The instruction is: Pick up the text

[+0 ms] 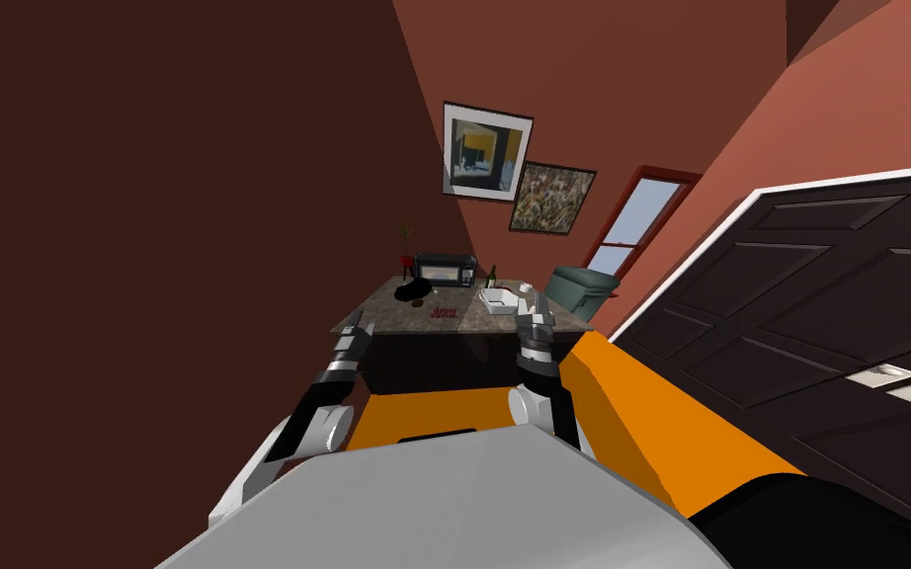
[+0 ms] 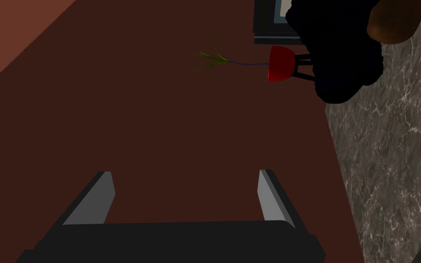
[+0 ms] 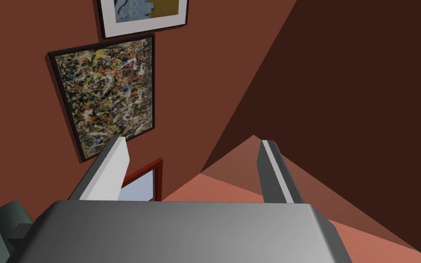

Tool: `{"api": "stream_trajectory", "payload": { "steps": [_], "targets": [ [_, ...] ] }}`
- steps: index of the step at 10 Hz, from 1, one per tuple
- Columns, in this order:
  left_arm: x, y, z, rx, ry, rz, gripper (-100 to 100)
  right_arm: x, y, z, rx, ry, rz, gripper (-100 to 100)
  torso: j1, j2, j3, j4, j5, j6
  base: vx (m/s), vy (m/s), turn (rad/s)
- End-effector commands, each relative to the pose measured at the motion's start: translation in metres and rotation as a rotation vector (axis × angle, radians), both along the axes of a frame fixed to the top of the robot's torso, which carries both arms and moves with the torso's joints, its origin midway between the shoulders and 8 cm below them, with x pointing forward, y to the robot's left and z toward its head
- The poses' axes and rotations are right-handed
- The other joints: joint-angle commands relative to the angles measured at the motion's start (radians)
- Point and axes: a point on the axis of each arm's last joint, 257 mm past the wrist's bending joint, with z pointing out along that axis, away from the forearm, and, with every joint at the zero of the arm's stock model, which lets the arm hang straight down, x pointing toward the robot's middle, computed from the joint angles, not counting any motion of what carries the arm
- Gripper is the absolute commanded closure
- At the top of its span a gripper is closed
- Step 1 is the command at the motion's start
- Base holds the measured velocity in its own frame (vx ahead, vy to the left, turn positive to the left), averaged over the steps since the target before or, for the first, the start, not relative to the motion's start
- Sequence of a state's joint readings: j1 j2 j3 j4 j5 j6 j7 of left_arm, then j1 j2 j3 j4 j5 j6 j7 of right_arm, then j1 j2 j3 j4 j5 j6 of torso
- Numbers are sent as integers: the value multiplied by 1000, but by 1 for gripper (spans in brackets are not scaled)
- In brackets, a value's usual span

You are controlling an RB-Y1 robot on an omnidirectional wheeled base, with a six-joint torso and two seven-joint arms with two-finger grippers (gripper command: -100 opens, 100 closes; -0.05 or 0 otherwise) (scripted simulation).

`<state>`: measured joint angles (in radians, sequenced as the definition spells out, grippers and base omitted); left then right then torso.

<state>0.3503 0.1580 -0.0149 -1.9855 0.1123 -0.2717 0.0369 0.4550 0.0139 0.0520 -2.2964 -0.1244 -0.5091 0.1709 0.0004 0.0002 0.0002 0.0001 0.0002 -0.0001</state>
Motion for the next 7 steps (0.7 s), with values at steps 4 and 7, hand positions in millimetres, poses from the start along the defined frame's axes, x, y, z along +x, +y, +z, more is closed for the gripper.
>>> {"api": "stream_trajectory", "payload": {
  "steps": [4, 7],
  "targets": [
    [15, 1, -36, -41, 81, -14, -100, 0, 0, 0, 0, 0, 0, 0, -4, -3, -1, -1, -1, 0, 31, -50, -31],
    [20, -8, -65, -89, 133, -33, -100, 0, 0, 0, 0, 0, 0, 0, -9, -8, -4, -2, -2, 0, 104, -123, -21]
  ]
}}
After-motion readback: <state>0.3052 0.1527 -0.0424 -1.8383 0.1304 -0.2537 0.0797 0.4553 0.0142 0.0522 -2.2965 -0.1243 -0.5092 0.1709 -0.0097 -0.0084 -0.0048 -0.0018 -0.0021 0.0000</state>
